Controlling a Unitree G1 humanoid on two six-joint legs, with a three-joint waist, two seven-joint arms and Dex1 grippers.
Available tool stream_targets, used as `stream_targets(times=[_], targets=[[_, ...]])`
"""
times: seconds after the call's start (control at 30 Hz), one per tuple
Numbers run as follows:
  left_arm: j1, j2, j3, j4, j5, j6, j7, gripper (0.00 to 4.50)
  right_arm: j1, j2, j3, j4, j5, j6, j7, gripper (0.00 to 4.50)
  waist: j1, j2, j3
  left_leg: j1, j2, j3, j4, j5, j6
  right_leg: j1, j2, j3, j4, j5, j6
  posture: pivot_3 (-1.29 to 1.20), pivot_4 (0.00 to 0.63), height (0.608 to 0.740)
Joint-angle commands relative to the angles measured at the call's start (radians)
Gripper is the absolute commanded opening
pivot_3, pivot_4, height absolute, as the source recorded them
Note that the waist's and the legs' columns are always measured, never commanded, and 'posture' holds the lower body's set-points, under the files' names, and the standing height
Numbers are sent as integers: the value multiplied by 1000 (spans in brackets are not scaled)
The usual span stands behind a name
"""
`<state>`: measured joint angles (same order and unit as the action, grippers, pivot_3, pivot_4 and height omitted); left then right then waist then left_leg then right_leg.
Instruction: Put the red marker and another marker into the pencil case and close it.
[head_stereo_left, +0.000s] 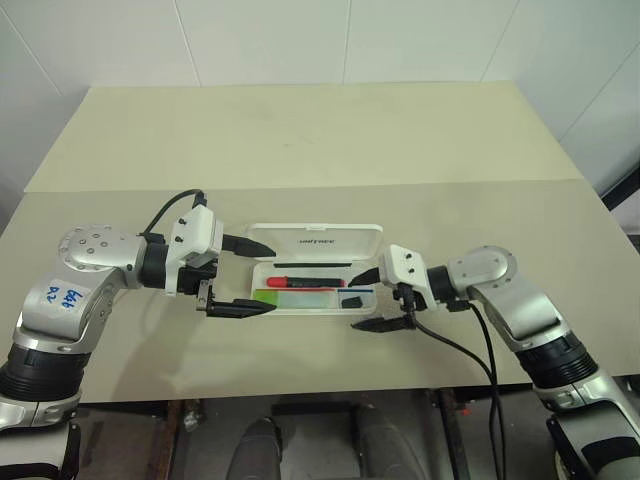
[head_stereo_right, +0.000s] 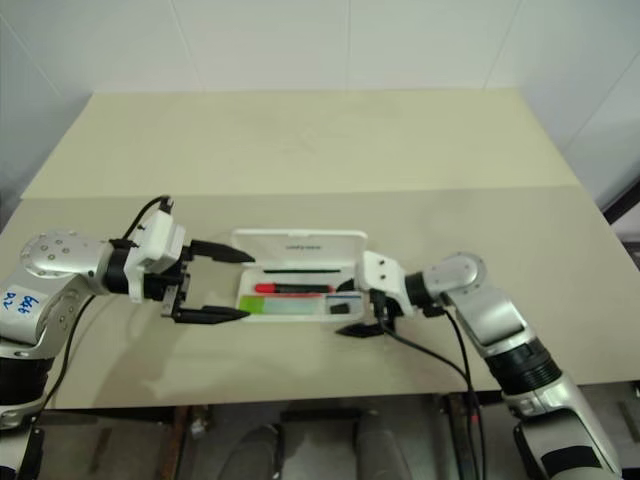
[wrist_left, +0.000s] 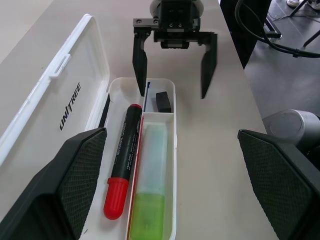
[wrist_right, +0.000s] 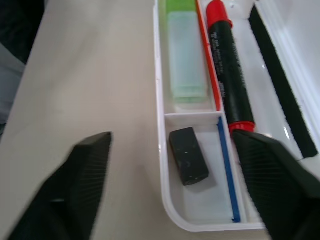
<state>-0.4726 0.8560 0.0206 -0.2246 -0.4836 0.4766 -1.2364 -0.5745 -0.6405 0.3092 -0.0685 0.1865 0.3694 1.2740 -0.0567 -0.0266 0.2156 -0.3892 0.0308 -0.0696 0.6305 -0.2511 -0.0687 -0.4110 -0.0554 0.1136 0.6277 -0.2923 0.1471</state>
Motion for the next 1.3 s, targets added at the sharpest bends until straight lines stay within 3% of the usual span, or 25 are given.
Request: stream_targets(times=[0.03, 0.33, 0.47, 0.73, 0.97, 1.3], targets=[[-19, -6, 5, -6, -9, -21, -4, 4500, -11, -14, -26, -33, 6, -25, -5, 4476, 0, 0, 0, 0, 0, 0, 0, 0, 0, 0, 0, 0, 0, 0, 0, 0, 150, 740], [-7, 1, 20, 4, -14, -26, -14, 4500, 76, -169, -175, -165, 144, 64, 46, 4476, 3, 0, 0, 0, 0, 0, 0, 0, 0, 0, 0, 0, -1, 0, 0, 0, 150, 740], [28, 19, 87, -7, -62, -1, -15, 4500, 159, -249, -304, -256, 227, 115, 32, 4476, 4, 0, 0, 0, 0, 0, 0, 0, 0, 0, 0, 0, -1, 0, 0, 0, 150, 740], [66, 61, 207, 3, -136, 58, 5, 4500, 240, -249, -518, -401, 416, 220, -84, 4476, 2, 0, 0, 1, 0, 0, 0, 0, 0, 0, 0, 0, -1, 0, -1, 0, 150, 740], [55, 90, 231, 62, -127, 51, -2, 4500, 187, -209, -522, -445, 525, 264, -193, 4476, 0, 0, 0, 0, 0, 0, 0, 0, 0, 1, 0, 0, -2, 0, -1, 0, 150, 740], [0, 131, 259, 304, -31, -127, 5, 4500, 171, -216, -465, -457, 495, 206, -201, 4476, 3, 0, 0, 0, 0, 0, -2, 0, 0, 0, 0, 0, -4, -1, -2, 0, 150, 740]])
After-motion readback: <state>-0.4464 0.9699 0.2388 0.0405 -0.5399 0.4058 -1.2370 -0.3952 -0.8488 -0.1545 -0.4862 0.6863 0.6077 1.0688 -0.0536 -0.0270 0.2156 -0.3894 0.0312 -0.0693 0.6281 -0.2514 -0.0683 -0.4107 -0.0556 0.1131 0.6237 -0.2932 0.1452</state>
